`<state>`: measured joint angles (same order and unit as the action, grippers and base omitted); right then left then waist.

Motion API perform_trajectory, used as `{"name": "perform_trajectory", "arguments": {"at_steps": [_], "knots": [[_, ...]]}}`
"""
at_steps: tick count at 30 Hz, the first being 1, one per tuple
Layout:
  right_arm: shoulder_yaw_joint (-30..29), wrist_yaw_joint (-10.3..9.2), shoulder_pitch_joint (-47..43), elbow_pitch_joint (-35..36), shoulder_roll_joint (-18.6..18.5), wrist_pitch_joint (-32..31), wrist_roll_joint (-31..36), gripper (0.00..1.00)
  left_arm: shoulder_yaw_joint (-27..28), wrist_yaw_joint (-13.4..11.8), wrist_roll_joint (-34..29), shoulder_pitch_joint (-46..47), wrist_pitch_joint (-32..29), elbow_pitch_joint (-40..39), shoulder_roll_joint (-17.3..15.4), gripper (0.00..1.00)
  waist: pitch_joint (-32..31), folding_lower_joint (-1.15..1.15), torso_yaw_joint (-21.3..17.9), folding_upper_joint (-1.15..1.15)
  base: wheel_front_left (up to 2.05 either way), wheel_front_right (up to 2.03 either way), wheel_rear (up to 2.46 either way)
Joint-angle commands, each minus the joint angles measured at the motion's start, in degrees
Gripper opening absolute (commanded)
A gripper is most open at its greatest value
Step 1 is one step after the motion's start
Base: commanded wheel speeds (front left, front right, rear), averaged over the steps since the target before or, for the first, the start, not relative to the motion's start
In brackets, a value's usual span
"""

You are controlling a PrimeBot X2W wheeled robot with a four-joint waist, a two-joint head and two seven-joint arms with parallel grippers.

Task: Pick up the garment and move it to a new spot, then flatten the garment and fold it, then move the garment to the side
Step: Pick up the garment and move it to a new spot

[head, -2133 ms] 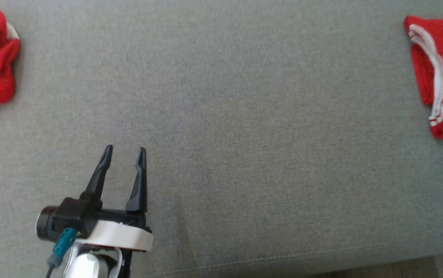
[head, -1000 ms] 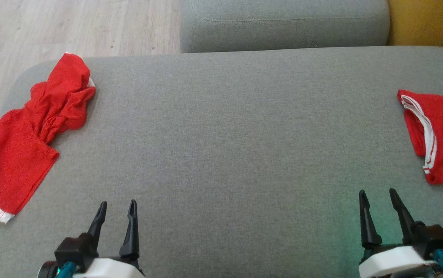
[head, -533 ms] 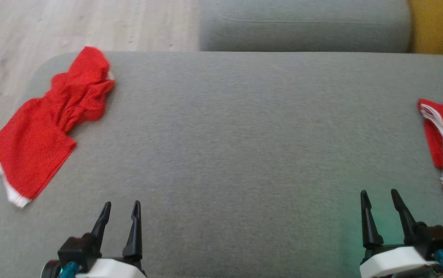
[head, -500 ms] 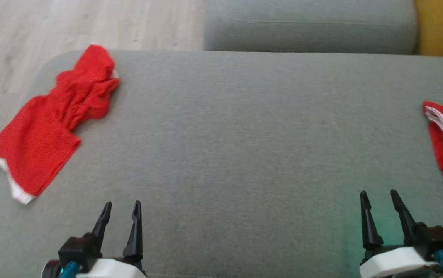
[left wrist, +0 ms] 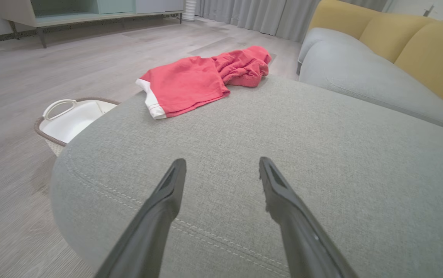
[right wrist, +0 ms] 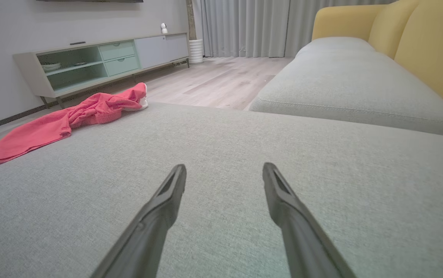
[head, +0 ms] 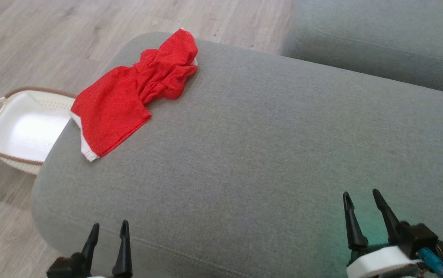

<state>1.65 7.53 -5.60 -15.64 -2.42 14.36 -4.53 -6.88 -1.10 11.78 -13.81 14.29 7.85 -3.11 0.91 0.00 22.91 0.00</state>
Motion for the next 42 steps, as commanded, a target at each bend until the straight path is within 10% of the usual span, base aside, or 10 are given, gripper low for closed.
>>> {"name": "perform_trajectory", "arguments": {"at_steps": [1, 17, 35, 36, 37, 42], "knots": [[1.6, -0.04, 3.0, 1.3, -0.5, 0.6, 0.5, 1.0, 1.8, -0.4, 0.4, 3.2, 0.7, -2.5, 0.2, 1.0, 0.9, 0.0, 0.8, 0.0, 0.0, 0.0, 0.0], [-1.8, -0.04, 14.3, 5.0, -4.0, 0.4, 9.9, 1.0, 10.2, 0.2, 3.3, 33.2, 0.7, 4.9, 0.0, 1.0, 23.6, 0.0, -3.1, 0.0, 0.0, 0.0, 0.0], [-4.5, -0.04, 14.8, 18.8, -10.4, -5.6, 8.7, 1.0, 10.4, -0.8, 3.3, 72.0, -2.4, 48.8, -6.6, 1.0, 36.4, 0.0, -7.2, 0.0, 0.0, 0.0, 0.0], [-4.7, -0.04, 14.5, 19.2, -10.1, -5.7, 8.6, 1.0, 10.2, -0.7, 3.1, 72.6, -2.7, 50.7, -6.9, 0.69, 36.3, 0.0, -7.5, 0.0, 0.0, 0.0, 0.0], [-4.8, -0.04, 14.2, 19.3, -9.7, -5.7, 8.5, 1.0, 10.2, -0.5, 3.4, 73.1, -2.9, 52.2, -7.1, 0.0, 36.0, 0.0, -7.7, 0.0, 0.0, 0.0, 0.0], [-5.2, -0.04, 13.1, 18.4, -7.9, -4.9, 8.3, 1.0, 8.8, 2.1, 2.9, 75.1, -1.4, 55.6, -7.9, 0.0, 33.2, 0.0, -8.3, 0.0, 0.0, 0.0, 0.0]]}}
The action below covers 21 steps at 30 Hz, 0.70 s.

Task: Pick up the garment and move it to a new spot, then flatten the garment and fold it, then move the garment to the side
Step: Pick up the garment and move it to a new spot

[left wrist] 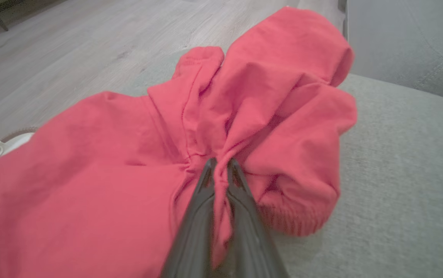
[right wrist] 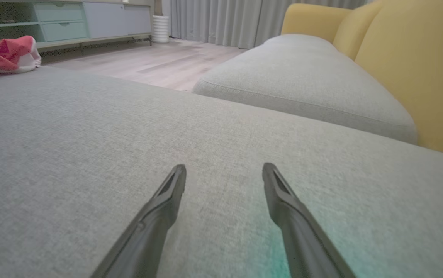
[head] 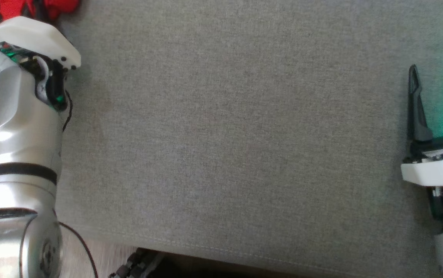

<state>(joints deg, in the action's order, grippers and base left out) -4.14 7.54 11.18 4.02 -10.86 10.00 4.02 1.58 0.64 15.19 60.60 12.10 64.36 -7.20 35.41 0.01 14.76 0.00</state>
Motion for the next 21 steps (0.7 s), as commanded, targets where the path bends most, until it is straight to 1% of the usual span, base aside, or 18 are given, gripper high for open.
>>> {"name": "perform_trajectory", "arguments": {"at_steps": [1, 5, 7, 10, 13, 14, 17, 18, 19, 21], "knots": [[0.5, -0.05, -3.9, -1.7, 1.0, -0.2, -0.3, 1.0, 0.0, 0.8, -0.8, 0.9, 1.1, -0.8, -4.1, 0.0, -2.0, -0.01, -0.2, 0.0, 0.0, 0.0, 0.0], [0.8, -0.05, -4.4, -4.5, 3.1, 1.2, -0.4, 1.0, -1.4, 2.5, -1.8, 1.5, 2.3, -2.3, -5.2, 0.0, -6.5, -0.01, -0.6, 0.0, 0.0, 0.0, 0.0], [1.2, -0.05, -4.7, -6.1, 4.2, 1.9, -0.4, 1.0, -2.1, 3.7, -1.9, 1.4, 2.6, -3.9, -5.0, 0.0, -9.1, -0.01, -0.9, 0.0, 0.0, 0.0, 0.0], [1.8, -0.05, -5.5, -8.6, 5.6, 2.9, -0.6, 1.0, -3.7, 5.8, -0.9, 0.6, 2.0, -6.5, -3.4, 0.0, -13.1, -0.01, -1.6, 0.0, 0.0, 0.0, 0.0], [1.9, -0.05, -6.3, -10.8, 6.7, 3.7, -1.0, 1.0, -6.6, 6.7, 1.3, -0.8, -2.3, -9.9, -1.2, 0.0, -16.6, -0.01, -2.4, 0.0, 0.0, 0.0, 0.0], [2.4, -0.05, -6.6, -12.1, 7.3, 4.1, -1.4, 1.0, -11.3, 6.8, 5.3, -2.6, -6.6, -14.9, 0.7, 0.0, -18.6, -0.01, -3.3, 0.0, 0.0, 0.0, 0.0], [3.0, -0.05, -6.9, -13.4, 7.8, 4.6, -2.1, 1.0, -18.3, 6.8, 15.0, -7.3, -14.9, -27.0, 1.5, 0.0, -20.7, -0.01, -4.9, 0.0, 0.0, 0.0, 0.0], [3.0, -0.05, -6.9, -13.7, 7.8, 4.7, -2.4, 1.0, -20.0, 6.8, 18.7, -9.2, -17.9, -31.8, 1.4, 0.0, -21.2, -0.01, -5.4, 0.0, 0.0, 0.0, 0.0], [3.0, -0.05, -6.9, -13.7, 7.8, 4.7, -2.4, 1.0, -20.0, 6.8, 18.7, -9.2, -17.9, -31.8, 1.4, 0.0, -21.2, -0.01, -5.4, 0.0, 0.0, 0.0, 0.0], [3.1, -0.05, -6.9, -14.3, 7.9, 4.8, -3.0, 1.0, -22.2, 6.8, 25.9, -13.5, -23.6, -41.5, 1.0, 0.0, -22.1, -0.01, -6.7, 0.0, 0.0, 0.0, 0.0]]}}
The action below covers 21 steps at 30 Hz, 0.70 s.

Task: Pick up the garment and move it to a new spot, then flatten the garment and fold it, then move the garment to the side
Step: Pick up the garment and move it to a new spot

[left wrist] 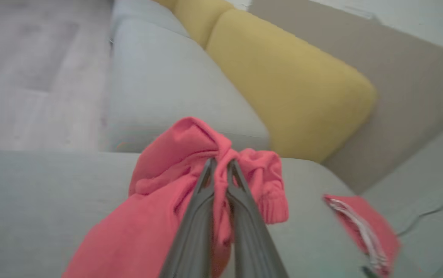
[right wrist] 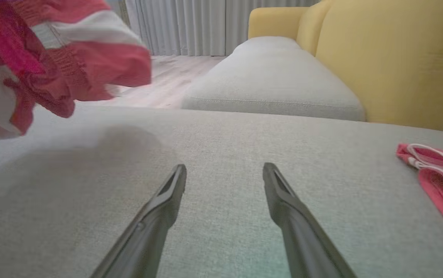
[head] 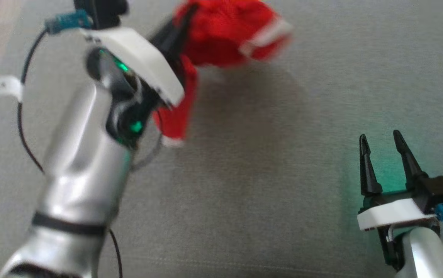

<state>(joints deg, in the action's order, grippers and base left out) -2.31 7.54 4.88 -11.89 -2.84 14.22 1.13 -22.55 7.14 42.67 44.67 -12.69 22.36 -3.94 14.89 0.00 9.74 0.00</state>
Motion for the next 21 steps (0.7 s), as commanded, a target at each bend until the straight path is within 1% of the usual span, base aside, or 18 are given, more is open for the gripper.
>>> {"name": "perform_trajectory", "arguments": {"at_steps": [1, 4, 6, 8, 11, 13, 15, 16, 19, 21], "knots": [[1.5, -0.05, -0.6, 1.3, -0.1, 0.6, -0.8, 1.0, 1.2, 0.3, 1.6, 0.2, -1.4, -4.1, -2.4, 0.0, -1.8, 0.0, -2.4, 0.0, 0.0, 0.0, 0.0], [1.8, -0.05, -0.3, 0.9, -0.1, 0.7, -2.7, 1.0, -0.4, 0.0, 9.4, -6.7, -9.0, -16.1, -1.9, 0.0, -2.0, 0.0, -4.6, 0.0, 0.0, 0.0, 0.0], [1.7, -0.05, 0.0, 1.3, -0.1, 0.7, -3.7, 1.0, -1.6, -1.9, 13.1, -10.3, -12.9, -22.8, -1.3, 0.0, -1.6, 0.0, -6.0, 0.0, 0.0, 0.0, 0.0], [1.9, -0.05, 0.1, 1.6, -0.1, 0.8, -4.6, 1.0, -2.9, -4.3, 15.5, -12.9, -15.7, -27.7, -0.8, 0.0, -1.1, 0.0, -7.4, 0.0, 0.0, 0.0, 0.0], [2.6, -0.05, 0.4, 1.7, 0.0, 0.8, -5.7, 1.0, -4.6, -7.2, 16.5, -15.2, -18.3, -30.4, -0.7, 0.0, -0.2, 0.0, -9.8, 0.0, 0.0, 0.0, 0.0], [3.0, -0.05, 0.7, 1.8, 0.0, 0.8, -6.5, 1.0, -5.1, -8.3, 15.5, -15.4, -19.1, -28.8, -1.5, 0.0, 0.6, 0.0, -11.3, 0.0, 0.0, 0.0, 0.0], [3.2, -0.05, 1.1, 1.8, 0.0, 0.8, -7.3, 1.0, -6.3, -7.3, 8.5, -12.9, -17.4, -24.2, -5.4, 0.0, 1.4, 0.0, -12.6, 0.0, 0.0, 0.0, 0.0], [3.4, -0.05, 1.3, 1.7, 0.0, 0.8, -7.6, 1.0, -7.0, -6.8, 5.2, -11.6, -16.0, -20.8, -6.8, 0.0, 1.8, 0.0, -13.3, 0.0, 0.0, 0.0, 0.0], [4.7, -0.05, 2.2, 1.2, 0.0, 0.8, -8.3, 1.0, -7.4, -5.6, 0.1, -7.7, -11.7, -10.2, -8.0, 0.0, 2.5, 0.0, -15.4, 0.0, 0.0, 0.0, 0.0], [5.2, -0.05, 2.6, 0.9, 0.0, 0.8, -8.9, 1.0, -7.9, -5.2, -3.7, -4.8, -8.2, -3.5, -9.1, 0.0, 2.6, 0.0, -16.6, 0.0, 0.0, 0.0, 0.0]]}}
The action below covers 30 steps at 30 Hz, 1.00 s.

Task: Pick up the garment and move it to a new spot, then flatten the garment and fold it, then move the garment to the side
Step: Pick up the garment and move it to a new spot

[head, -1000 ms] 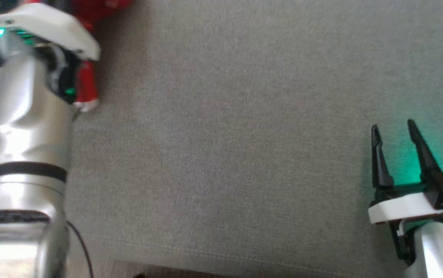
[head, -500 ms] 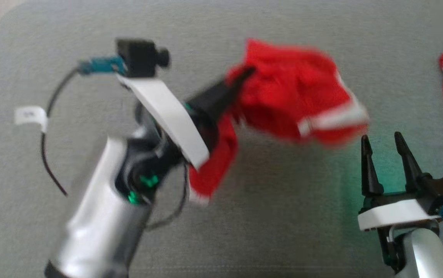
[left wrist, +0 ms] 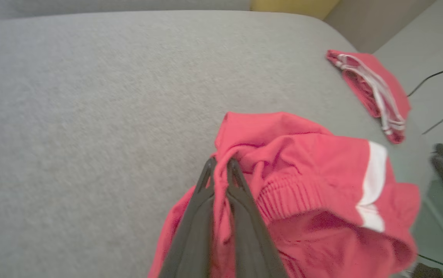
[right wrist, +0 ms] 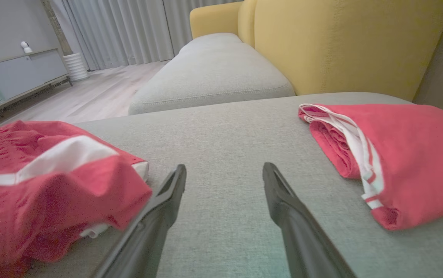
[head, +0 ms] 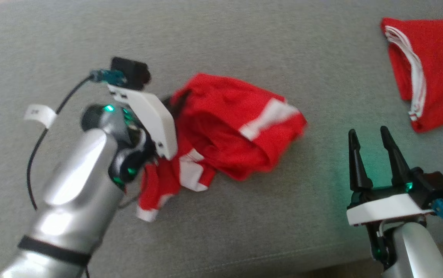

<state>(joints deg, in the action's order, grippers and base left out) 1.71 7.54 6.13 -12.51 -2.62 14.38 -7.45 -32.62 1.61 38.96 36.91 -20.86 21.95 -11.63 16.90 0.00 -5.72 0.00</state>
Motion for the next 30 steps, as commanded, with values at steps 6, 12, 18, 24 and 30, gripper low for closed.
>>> {"name": "perform_trajectory", "arguments": {"at_steps": [6, 12, 18, 24, 30], "knots": [[1.1, -0.05, 1.1, 0.6, -0.3, 0.6, -1.1, 1.0, 5.1, 1.7, 0.9, 5.6, 9.2, 10.8, 1.0, 1.0, -0.7, 0.0, -3.4, 0.0, 0.0, 0.0, 0.0], [-0.7, -0.05, -0.5, 0.3, -0.3, 0.6, -0.6, 1.0, 6.2, 1.9, -1.1, 4.8, 20.8, 13.2, 1.0, 1.0, -3.4, 0.0, -2.5, 0.0, 0.0, 0.0, 0.0], [-3.3, -0.05, -2.4, 1.4, -0.3, 0.6, 1.5, 1.0, 6.1, -1.2, -3.8, -1.9, 31.8, 9.5, 2.0, 1.0, -7.1, 0.0, 0.1, 0.0, 0.0, 0.0, 0.0], [-5.8, -0.05, -4.1, 2.6, -0.3, 0.6, 3.7, 1.0, 7.3, -6.3, -6.6, -10.8, 35.5, 3.2, 2.9, 1.0, -9.5, 0.0, 2.9, 0.0, 0.0, 0.0, 0.0], [-8.2, -0.05, -6.2, 3.4, -0.3, 0.6, 5.4, 1.0, 9.5, -10.0, -13.1, -22.7, 35.8, -6.6, 4.3, 1.0, -11.8, 0.0, 6.6, 0.0, 0.0, 0.0, 0.0]]}}
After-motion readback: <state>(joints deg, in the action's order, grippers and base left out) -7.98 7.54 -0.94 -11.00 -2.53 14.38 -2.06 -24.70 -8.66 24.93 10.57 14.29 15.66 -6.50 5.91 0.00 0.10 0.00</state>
